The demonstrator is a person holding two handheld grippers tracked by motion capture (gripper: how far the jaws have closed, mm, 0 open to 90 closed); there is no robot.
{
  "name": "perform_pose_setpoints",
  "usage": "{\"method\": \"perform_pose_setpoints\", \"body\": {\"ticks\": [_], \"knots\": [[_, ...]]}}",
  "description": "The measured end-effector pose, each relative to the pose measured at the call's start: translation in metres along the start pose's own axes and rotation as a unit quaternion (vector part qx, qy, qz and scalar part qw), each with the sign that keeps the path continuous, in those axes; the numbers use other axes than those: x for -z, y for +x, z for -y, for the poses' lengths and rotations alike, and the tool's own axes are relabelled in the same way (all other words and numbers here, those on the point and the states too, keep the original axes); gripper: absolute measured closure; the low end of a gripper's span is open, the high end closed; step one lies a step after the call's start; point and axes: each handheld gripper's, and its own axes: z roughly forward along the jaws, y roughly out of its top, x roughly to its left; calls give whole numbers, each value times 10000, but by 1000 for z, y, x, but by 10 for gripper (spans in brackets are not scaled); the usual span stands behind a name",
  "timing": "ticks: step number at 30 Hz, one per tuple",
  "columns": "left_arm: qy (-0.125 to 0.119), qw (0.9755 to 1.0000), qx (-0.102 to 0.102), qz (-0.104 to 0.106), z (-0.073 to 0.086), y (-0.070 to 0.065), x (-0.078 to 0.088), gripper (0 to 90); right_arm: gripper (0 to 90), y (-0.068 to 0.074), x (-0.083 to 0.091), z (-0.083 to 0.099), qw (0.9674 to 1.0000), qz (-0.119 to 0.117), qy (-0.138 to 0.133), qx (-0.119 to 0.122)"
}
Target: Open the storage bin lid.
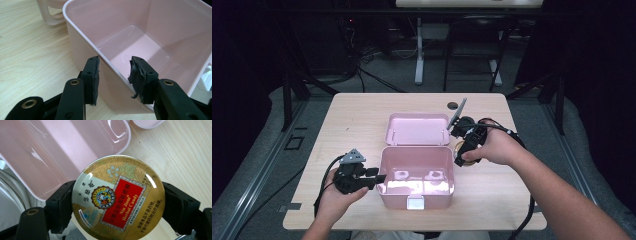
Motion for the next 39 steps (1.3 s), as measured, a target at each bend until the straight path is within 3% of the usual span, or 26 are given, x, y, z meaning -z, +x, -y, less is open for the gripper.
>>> {"method": "perform_pose_setpoints", "body": {"ticks": [11,28,39], "knots": [[2,10000,-6,-2,0,0,0,588,200,14,2,-12,9997,-32,2,256],[1,10000,-4,6,0,0,0,588,200,35,-9,-25,9946,-77,-80,1032],[1,10000,-9,6,0,0,0,588,200,41,-14,-31,9927,-109,-64,1202]]}}
